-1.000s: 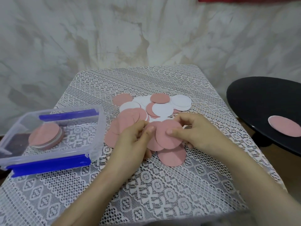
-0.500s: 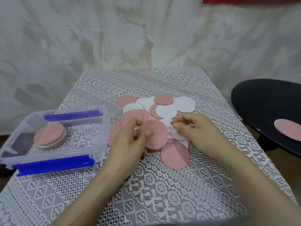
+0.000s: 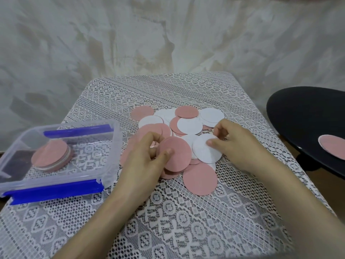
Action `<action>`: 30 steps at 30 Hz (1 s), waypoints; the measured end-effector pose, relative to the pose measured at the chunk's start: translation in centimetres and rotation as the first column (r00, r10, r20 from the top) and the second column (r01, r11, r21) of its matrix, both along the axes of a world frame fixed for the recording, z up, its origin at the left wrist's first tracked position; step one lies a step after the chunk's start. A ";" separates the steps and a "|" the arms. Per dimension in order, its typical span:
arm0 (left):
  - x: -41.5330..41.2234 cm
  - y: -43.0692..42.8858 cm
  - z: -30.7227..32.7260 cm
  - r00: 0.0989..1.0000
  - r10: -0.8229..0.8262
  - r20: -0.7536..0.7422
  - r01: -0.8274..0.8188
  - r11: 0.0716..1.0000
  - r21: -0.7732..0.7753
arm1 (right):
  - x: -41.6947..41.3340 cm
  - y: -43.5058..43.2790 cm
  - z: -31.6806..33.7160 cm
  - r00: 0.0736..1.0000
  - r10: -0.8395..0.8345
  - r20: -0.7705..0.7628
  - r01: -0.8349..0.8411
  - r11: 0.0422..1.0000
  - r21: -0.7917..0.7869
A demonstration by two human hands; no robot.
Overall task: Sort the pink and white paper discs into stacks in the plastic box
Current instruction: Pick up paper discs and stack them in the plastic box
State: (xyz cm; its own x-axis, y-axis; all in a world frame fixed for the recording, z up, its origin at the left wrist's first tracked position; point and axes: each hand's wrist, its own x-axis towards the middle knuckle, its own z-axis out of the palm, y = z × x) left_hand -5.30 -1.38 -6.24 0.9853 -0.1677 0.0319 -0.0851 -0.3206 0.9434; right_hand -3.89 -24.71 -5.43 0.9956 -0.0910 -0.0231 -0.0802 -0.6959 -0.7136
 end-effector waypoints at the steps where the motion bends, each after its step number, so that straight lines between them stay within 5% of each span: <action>1: 0.1 0.1 -0.2 1.000 0.004 0.007 -0.004 1.000 0.019 | 0.0 -0.1 -0.2 1.000 0.002 0.002 -0.002 0.999 0.037; 8: 0.1 -0.1 -0.2 1.000 0.005 0.005 -0.005 0.999 0.034 | -0.9 0.0 0.5 0.999 0.011 0.051 -0.033 0.893 0.450; 13: -1.1 -0.1 0.3 0.998 -0.059 -0.013 0.059 0.998 -0.032 | -3.0 2.7 0.2 0.991 0.129 0.020 -0.126 0.909 0.398; 20: -3.2 0.9 0.9 0.990 -0.138 0.040 0.138 0.990 -0.001 | -5.1 5.6 -0.1 0.991 0.112 -0.075 -0.048 0.814 0.580; 22: -3.7 1.4 0.9 0.985 -0.132 0.108 0.124 0.989 0.082 | -5.6 5.8 -0.2 0.989 0.147 -0.005 -0.126 0.865 0.486; 24: -4.2 2.1 0.7 0.981 -0.128 0.145 0.099 0.976 0.194 | -6.3 5.8 -0.2 0.972 0.208 0.110 -0.225 0.959 0.173; 26: -4.8 2.7 0.6 0.973 -0.147 0.177 0.081 0.940 0.332 | -7.1 6.1 0.3 0.946 0.288 0.151 -0.273 0.955 -0.114; 30: -5.2 3.2 0.6 0.947 -0.199 0.252 0.055 0.874 0.483 | -7.8 7.1 1.1 0.923 0.372 0.098 -0.342 0.910 -0.234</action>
State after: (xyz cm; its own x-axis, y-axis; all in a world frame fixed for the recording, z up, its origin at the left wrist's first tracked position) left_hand -10.50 1.82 -5.61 0.9138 -0.3569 0.1939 -0.3968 -0.6820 0.6144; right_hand -11.68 -17.58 -4.37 0.9543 0.2829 0.0967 0.2895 -0.7933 -0.5356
